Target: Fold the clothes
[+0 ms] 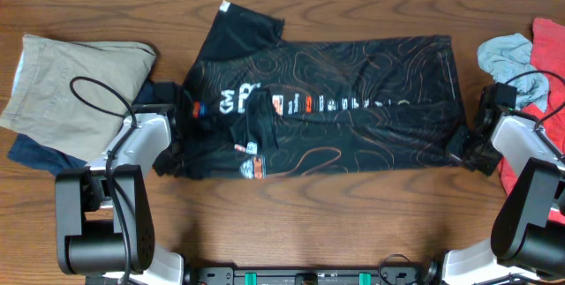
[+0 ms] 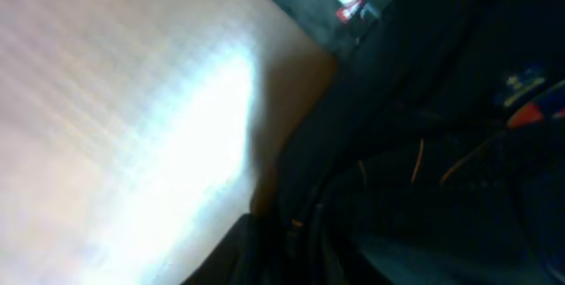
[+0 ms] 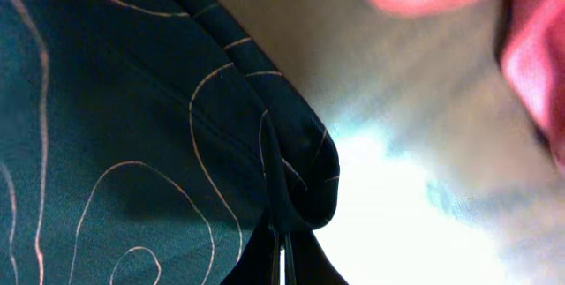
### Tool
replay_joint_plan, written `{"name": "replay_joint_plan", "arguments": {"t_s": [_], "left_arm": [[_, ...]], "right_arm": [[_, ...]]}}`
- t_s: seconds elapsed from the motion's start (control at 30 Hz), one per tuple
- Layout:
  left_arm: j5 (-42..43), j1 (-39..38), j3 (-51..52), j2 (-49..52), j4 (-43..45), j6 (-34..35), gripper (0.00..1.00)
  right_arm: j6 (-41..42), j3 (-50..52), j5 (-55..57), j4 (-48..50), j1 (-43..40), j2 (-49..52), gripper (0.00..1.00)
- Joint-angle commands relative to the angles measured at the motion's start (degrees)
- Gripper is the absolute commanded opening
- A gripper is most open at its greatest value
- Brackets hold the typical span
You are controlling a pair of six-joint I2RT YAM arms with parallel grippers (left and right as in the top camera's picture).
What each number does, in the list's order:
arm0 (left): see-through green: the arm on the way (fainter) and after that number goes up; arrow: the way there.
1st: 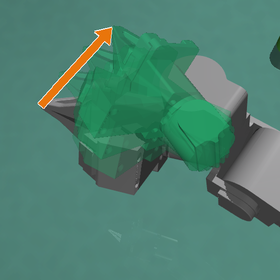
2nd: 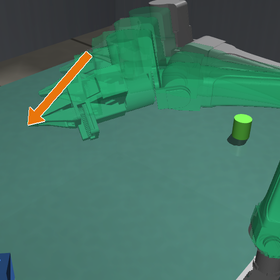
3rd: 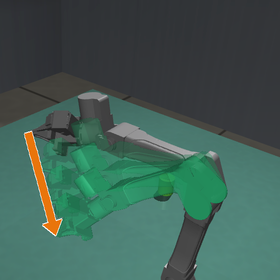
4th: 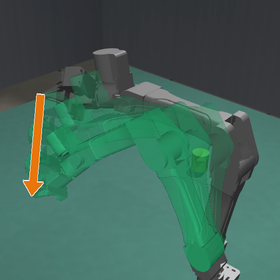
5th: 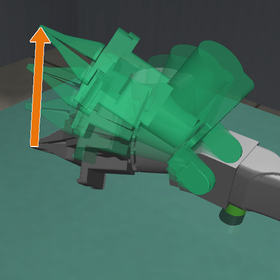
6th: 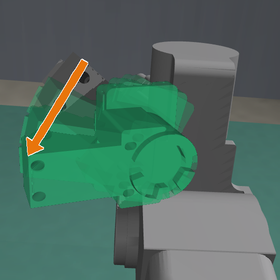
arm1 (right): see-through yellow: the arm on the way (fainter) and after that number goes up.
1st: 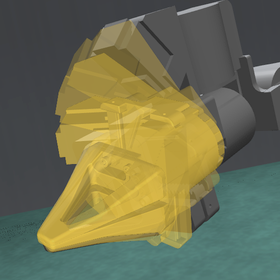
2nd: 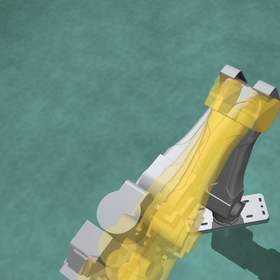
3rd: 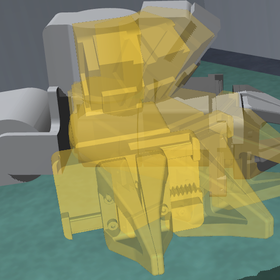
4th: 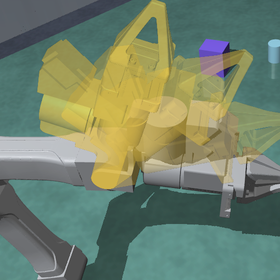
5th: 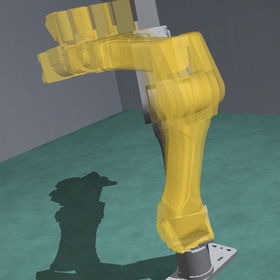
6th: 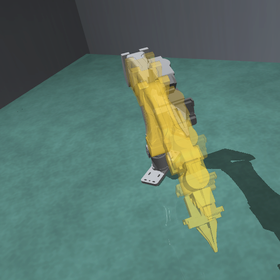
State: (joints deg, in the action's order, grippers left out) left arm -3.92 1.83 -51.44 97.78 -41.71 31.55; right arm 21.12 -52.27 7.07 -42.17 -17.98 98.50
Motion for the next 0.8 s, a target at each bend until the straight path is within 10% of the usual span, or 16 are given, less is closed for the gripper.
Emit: {"name": "replay_joint_plan", "arguments": {"t_s": [0.0,0.57,0.77], "left_arm": [[-1.05,0.37,1.53,2.1,-5.25,0.04,0.2],[-1.03,0.35,1.16,-3.89,-16.83,-3.67,0.22],[-1.05,0.35,-1.18,-14.27,-17.11,-6.05,0.7]], "right_arm": [[2.16,2.08,1.95,-3.63,-1.31,1.6,0.01],[2.51,1.46,-2.14,-14.14,-4.13,-3.19,0.01],[-1.51,-3.23,-8.81,-12.92,-4.13,-11.65,0.23]]}}
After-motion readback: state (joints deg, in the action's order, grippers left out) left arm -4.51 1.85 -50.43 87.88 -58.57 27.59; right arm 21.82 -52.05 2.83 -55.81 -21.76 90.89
